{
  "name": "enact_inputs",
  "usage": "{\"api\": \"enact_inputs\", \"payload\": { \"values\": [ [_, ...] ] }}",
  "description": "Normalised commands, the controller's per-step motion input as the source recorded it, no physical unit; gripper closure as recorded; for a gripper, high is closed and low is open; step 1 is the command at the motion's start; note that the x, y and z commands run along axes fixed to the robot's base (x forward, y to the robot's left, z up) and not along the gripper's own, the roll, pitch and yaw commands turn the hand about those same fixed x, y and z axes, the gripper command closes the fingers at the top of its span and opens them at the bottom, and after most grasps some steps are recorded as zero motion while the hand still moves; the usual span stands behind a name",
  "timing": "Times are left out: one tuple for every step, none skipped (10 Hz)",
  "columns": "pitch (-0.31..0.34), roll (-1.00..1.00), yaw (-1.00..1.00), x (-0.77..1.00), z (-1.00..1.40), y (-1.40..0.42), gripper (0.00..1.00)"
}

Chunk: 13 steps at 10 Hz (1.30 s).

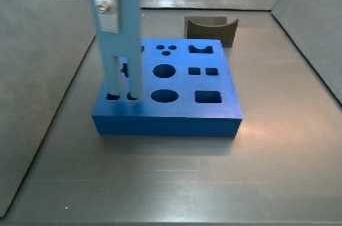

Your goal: Insert the square-circle object.

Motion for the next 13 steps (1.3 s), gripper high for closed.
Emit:
{"api": "enact_inputs", "payload": {
  "values": [
    [-0.140,-0.03,0.33,-0.43,-0.02,0.18,1.00],
    [-0.083,0.00,0.26,-0.27,-0.10,0.13,1.00],
    [-0.031,0.00,0.09,-0.06,-0.21,0.00,1.00],
    [-0.006,0.00,0.02,0.00,-0.23,0.00,1.00],
    [-0.004,0.00,0.00,0.06,-0.25,-0.03,1.00],
    [-0.016,-0.01,0.00,0.18,-0.29,0.00,1.00],
    [0.000,0.00,0.00,0.25,-0.31,0.00,1.00],
    [0.000,0.00,0.00,0.29,-0.33,0.00,1.00],
    [0.000,0.00,0.00,0.27,-0.36,0.00,1.00],
    [0.000,0.00,0.00,0.34,-0.39,0.00,1.00],
    [0.000,0.00,0.00,0.33,-0.40,0.00,1.00],
    [0.000,0.00,0.00,0.14,-0.35,0.00,1.00],
    [-0.026,0.00,0.00,0.00,-0.32,0.00,1.00]
  ]
}}
